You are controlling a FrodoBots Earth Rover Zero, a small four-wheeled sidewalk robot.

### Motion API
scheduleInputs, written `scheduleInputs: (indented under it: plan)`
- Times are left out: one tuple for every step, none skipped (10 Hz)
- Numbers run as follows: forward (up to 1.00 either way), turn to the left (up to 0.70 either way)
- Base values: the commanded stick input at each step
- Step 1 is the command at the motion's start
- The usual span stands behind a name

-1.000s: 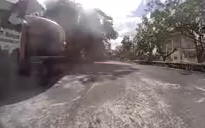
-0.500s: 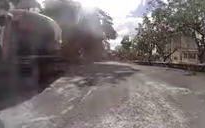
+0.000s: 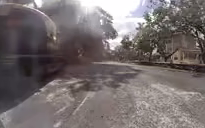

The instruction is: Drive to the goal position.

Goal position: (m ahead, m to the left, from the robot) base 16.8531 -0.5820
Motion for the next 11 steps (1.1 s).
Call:
scheduleInputs:
  plan:
    - [0.7, 0.0]
    - [0.7, 0.0]
    - [0.7, 0.0]
    - [0.7, 0.0]
    - [0.7, 0.0]
    - [0.7, 0.0]
    - [0.7, 0.0]
    - [0.7, 0.0]
    - [0.7, 0.0]
    - [0.7, 0.0]
    - [0.7, 0.0]
